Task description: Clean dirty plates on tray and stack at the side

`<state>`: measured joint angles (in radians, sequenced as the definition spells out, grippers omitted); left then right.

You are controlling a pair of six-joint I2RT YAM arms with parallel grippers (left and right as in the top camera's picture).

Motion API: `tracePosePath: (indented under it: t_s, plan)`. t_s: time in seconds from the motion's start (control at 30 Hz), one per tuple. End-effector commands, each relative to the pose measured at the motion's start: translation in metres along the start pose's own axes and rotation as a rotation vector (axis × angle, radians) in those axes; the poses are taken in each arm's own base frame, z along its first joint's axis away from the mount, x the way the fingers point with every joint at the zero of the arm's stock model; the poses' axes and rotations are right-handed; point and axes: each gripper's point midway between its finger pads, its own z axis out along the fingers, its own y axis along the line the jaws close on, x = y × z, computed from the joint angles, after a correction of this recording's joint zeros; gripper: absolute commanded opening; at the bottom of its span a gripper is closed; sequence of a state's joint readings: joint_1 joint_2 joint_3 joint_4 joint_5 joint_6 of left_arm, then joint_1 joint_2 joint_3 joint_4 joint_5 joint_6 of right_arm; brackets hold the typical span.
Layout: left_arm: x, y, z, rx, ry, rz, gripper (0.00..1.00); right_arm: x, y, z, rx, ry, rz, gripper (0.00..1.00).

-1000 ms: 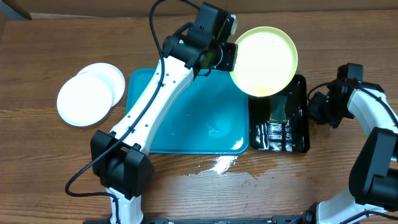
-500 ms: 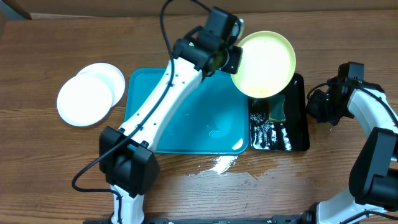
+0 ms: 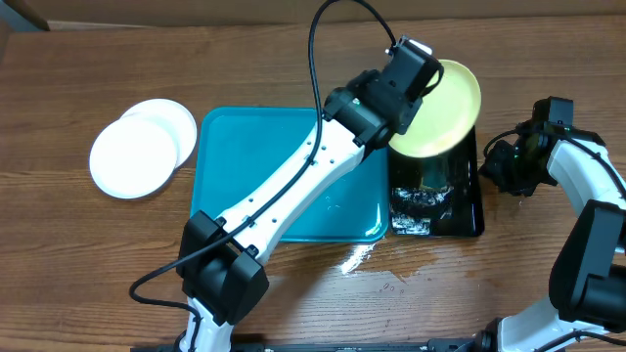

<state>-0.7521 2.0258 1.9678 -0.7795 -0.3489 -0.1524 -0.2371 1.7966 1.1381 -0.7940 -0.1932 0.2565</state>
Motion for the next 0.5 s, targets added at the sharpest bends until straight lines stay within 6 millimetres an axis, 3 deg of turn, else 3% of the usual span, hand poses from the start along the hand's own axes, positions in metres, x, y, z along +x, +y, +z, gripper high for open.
tracePosePath:
  t_s: [0.0, 0.17, 0.27, 0.47]
  plan:
    - [-0.008, 0.024, -0.01, -0.265, -0.062, 0.043, 0.04, 0.004, 0.009, 0.0, -0.042, 0.014, -0.008, 0.5]
    - [-0.014, 0.018, -0.029, -0.389, -0.119, 0.074, 0.04, 0.003, 0.009, 0.0, -0.044, 0.01, -0.009, 0.56]
    - [-0.015, 0.009, -0.032, -0.377, -0.13, 0.084, 0.04, 0.002, 0.009, 0.0, -0.044, 0.008, -0.009, 0.57]
    - [-0.016, 0.009, -0.032, -0.376, -0.133, 0.082, 0.04, 0.002, 0.009, 0.0, -0.045, 0.006, -0.01, 0.6]
